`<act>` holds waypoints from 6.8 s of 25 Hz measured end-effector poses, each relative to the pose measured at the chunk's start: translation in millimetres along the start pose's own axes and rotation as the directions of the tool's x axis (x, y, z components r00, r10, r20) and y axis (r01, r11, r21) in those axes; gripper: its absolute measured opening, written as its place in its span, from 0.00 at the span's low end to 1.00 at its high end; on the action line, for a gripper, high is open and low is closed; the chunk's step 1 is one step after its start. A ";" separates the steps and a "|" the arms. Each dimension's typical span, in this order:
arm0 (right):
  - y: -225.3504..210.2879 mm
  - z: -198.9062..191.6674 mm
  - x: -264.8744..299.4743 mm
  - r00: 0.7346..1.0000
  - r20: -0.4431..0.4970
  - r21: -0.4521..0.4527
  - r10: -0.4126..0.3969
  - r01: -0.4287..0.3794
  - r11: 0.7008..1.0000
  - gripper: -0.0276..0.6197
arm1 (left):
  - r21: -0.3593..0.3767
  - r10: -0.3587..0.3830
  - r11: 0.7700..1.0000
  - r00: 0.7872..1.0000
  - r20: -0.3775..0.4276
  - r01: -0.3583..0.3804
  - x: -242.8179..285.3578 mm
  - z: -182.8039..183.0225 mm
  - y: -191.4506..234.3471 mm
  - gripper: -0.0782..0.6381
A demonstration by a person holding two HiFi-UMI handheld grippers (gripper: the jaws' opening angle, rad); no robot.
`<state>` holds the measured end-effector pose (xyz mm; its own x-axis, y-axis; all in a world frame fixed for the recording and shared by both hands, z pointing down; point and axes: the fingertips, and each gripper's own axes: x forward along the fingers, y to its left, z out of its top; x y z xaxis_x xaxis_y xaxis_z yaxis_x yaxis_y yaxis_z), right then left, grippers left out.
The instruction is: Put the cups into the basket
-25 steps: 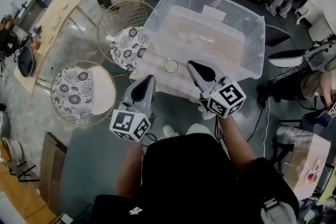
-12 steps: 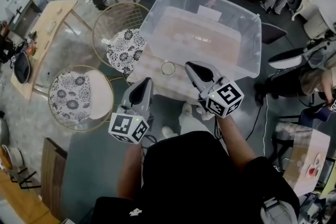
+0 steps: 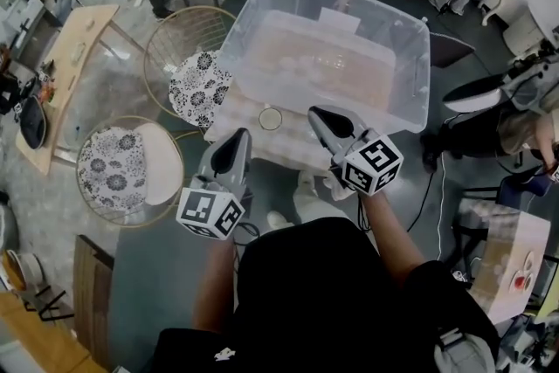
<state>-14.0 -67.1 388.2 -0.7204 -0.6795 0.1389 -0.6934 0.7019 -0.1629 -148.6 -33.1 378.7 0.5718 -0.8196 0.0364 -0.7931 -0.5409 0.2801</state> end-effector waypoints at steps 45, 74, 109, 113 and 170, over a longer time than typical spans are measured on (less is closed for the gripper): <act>-81.1 -321.1 33.1 0.491 -0.871 -0.153 -0.009 -0.255 0.955 0.32 | -0.034 0.062 0.997 0.987 -0.150 -0.068 69.7 -43.9 9.8 0.12; -83.7 -336.0 15.4 0.294 -0.951 -0.218 -0.094 -0.423 0.879 0.08 | -0.058 0.065 0.996 0.988 -0.140 -0.074 72.4 -45.6 20.7 0.12; -7.4 -66.8 1.7 0.787 -0.603 -0.248 0.133 -0.343 0.906 0.08 | -0.052 -0.016 0.999 0.991 -0.136 0.009 94.6 -43.1 -3.4 0.12; -23.3 -22.2 1.6 0.848 -0.514 -0.249 0.127 -0.289 0.924 0.08 | -0.051 -0.022 0.999 0.990 -0.138 0.015 96.7 -43.5 -7.6 0.12; -278.1 -291.8 59.7 0.257 -0.959 -0.215 -0.120 -0.383 0.898 0.09 | -0.041 0.141 0.988 0.974 -0.175 -0.151 126.1 -54.5 14.4 0.12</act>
<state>131.9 -240.5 726.8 -0.1147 -0.0540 0.9919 -0.3499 0.9367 0.0105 -76.5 -133.9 439.7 0.4819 -0.8419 0.2428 -0.8607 -0.4030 0.3109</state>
